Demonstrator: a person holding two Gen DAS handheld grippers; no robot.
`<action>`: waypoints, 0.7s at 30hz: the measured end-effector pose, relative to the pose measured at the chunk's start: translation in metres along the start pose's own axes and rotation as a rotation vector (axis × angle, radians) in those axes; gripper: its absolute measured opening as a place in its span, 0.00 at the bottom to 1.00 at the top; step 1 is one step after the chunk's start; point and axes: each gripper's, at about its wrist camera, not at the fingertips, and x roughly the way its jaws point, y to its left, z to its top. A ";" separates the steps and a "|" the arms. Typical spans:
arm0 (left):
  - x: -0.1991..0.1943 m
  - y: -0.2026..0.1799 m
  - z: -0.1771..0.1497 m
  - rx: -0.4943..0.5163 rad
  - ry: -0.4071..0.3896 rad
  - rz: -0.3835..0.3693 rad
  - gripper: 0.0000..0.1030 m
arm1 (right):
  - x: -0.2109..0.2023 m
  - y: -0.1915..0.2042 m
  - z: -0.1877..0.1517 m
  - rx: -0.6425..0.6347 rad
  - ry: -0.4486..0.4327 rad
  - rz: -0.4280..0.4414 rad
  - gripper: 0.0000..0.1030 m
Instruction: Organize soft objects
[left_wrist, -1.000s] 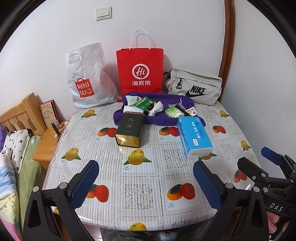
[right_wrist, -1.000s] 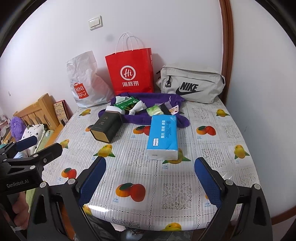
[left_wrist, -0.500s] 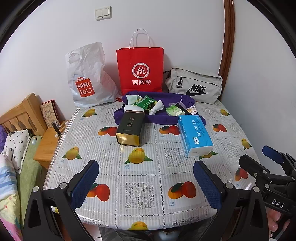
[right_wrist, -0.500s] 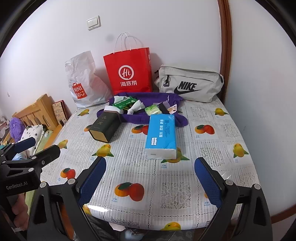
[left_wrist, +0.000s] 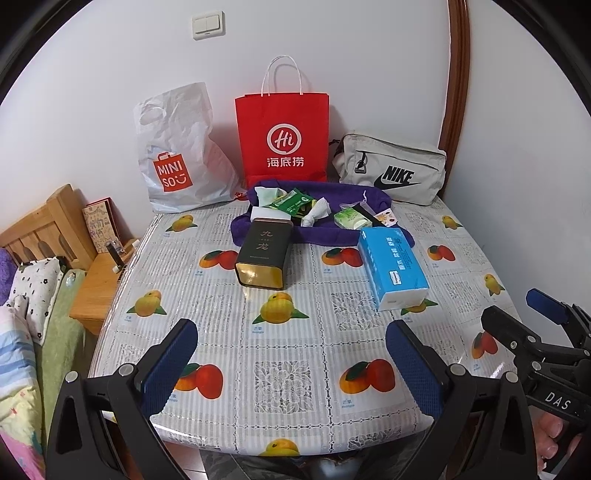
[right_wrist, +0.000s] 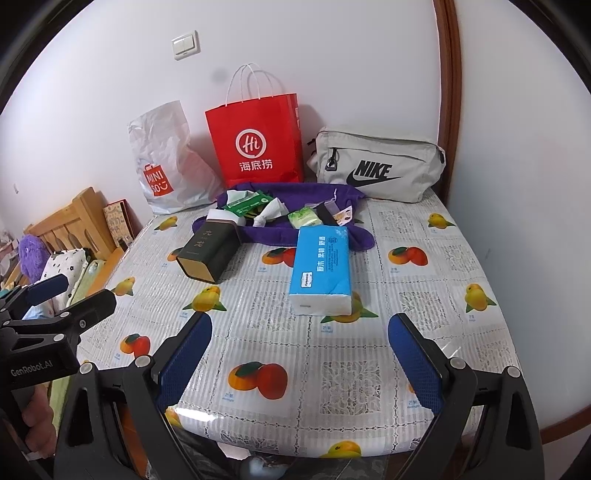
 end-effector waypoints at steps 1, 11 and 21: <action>-0.001 0.001 0.000 0.000 0.000 -0.001 1.00 | 0.000 -0.001 0.000 0.001 0.000 0.000 0.93; -0.001 0.003 0.000 -0.001 0.002 0.006 1.00 | -0.001 -0.007 -0.001 0.011 0.002 -0.005 0.93; -0.002 0.003 0.000 0.002 0.001 0.009 1.00 | -0.001 -0.008 -0.001 0.013 0.004 0.004 0.93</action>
